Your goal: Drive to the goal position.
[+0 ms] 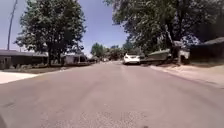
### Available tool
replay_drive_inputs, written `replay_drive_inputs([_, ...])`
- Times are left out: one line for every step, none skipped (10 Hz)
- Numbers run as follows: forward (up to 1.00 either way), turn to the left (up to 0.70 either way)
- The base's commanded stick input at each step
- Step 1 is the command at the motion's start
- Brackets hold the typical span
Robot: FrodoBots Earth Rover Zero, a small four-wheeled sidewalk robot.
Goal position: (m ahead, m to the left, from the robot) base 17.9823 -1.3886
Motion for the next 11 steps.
replay_drive_inputs([0.7, 0.0])
replay_drive_inputs([0.7, 0.0])
replay_drive_inputs([0.7, 0.0])
replay_drive_inputs([0.7, 0.0])
replay_drive_inputs([0.7, 0.0])
replay_drive_inputs([0.7, 0.0])
replay_drive_inputs([0.7, 0.0])
replay_drive_inputs([0.7, 0.0])
replay_drive_inputs([0.7, 0.0])
replay_drive_inputs([0.7, 0.0])
replay_drive_inputs([0.7, 0.0])
